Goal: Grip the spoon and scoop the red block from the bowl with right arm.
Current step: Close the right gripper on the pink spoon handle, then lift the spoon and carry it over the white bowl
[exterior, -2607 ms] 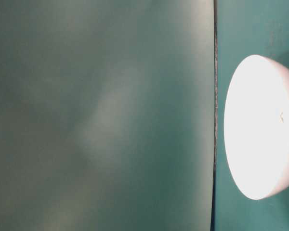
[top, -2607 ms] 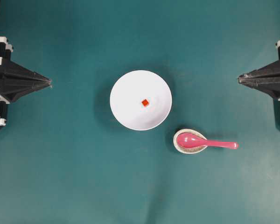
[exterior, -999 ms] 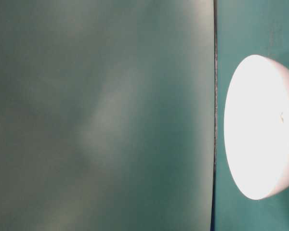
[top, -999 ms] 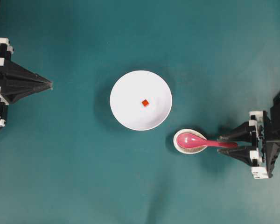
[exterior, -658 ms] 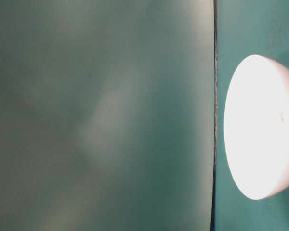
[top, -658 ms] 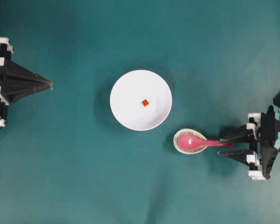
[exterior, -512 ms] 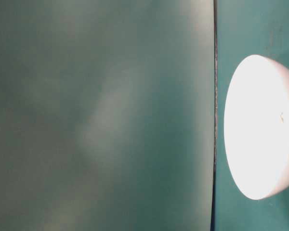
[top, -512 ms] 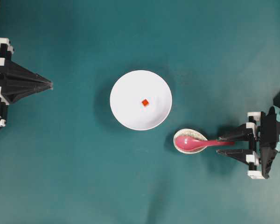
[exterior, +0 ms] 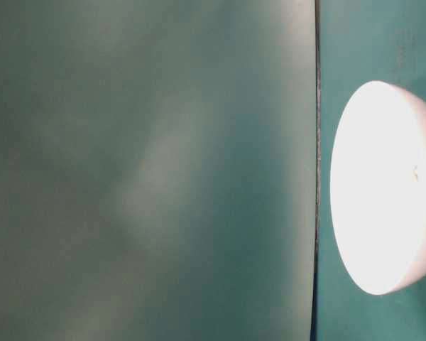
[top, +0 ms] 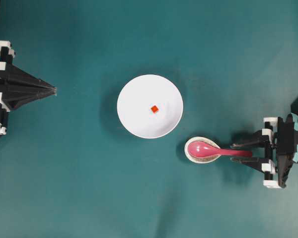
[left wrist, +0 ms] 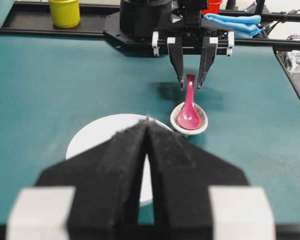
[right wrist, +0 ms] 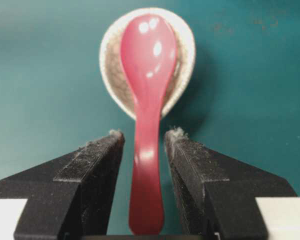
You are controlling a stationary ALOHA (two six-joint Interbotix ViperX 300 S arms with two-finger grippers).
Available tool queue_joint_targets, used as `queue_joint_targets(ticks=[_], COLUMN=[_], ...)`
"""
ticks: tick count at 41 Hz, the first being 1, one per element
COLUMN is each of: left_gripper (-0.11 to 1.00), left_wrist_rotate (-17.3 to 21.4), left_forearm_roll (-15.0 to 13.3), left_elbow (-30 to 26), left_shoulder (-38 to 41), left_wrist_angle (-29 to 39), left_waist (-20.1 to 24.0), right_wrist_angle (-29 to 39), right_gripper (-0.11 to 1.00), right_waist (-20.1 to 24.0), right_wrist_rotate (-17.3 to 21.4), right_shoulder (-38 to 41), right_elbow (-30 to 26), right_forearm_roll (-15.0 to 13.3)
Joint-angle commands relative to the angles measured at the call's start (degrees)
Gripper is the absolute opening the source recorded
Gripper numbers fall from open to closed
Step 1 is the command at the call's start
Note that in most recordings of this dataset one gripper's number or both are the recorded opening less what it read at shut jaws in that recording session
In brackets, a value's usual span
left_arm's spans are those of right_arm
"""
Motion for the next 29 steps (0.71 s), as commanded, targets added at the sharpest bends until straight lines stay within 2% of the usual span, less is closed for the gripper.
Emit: queue_joint_targets(ticks=[1, 13, 20, 29], left_gripper=[0.0, 0.0, 0.0, 0.0], left_wrist_rotate=[-0.1, -2.6, -2.7, -2.7], left_forearm_roll=[0.0, 0.0, 0.0, 0.0], left_elbow=[-1.6, -1.5, -1.5, -1.5], left_shoulder=[0.4, 0.4, 0.4, 0.4], left_wrist_angle=[0.0, 1.1, 1.2, 1.2], left_waist=[-0.1, -0.2, -0.2, -0.1], right_wrist_angle=[-0.4, -0.5, -0.7, -1.2], right_gripper=[0.47, 0.46, 0.42, 0.22], right_waist=[-0.2, -0.2, -0.1, -0.1], right_wrist_rotate=[-0.1, -0.2, -0.2, -0.4], right_shoulder=[0.2, 1.8, 1.8, 1.8], right_elbow=[-0.4, -0.7, -0.8, -0.9], right_forearm_roll=[0.1, 0.0, -0.1, -0.2])
